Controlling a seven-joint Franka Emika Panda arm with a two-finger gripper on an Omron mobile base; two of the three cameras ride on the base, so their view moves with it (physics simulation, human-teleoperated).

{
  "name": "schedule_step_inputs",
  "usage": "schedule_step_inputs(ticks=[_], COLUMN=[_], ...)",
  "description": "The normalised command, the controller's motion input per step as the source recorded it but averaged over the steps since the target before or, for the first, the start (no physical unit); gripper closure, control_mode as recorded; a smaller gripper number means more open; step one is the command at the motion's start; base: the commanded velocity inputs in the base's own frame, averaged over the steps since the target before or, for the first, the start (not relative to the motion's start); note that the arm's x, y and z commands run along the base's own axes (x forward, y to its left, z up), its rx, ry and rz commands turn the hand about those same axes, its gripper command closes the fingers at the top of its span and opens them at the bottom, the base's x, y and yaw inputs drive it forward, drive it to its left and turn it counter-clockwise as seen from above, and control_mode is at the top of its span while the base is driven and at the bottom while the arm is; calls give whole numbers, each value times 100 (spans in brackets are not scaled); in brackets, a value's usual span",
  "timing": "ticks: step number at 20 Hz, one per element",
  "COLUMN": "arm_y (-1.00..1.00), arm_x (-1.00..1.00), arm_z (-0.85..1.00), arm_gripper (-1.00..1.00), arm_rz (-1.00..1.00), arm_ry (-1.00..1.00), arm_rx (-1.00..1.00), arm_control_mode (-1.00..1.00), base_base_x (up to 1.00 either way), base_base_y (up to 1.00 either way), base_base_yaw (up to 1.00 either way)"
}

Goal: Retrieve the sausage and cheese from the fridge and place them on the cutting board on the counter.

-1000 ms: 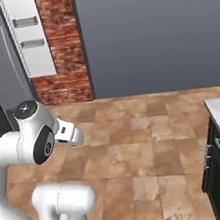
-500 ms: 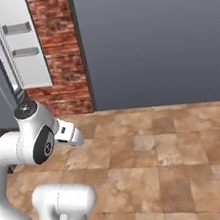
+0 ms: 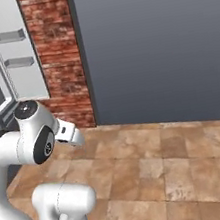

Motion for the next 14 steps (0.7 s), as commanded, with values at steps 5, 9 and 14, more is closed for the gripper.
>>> schedule_step_inputs(ticks=[5,9,14], arm_y=[0,0,0], arm_x=[0,0,0], arm_z=[0,0,0], arm_gripper=[-100,-100,-100], arm_rz=[0,0,0], arm_ry=[0,0,0], arm_rx=[0,0,0], arm_control_mode=[100,100,100], base_base_x=[100,100,100], base_base_y=[-31,-33,-30], base_base_yaw=[20,21,31])
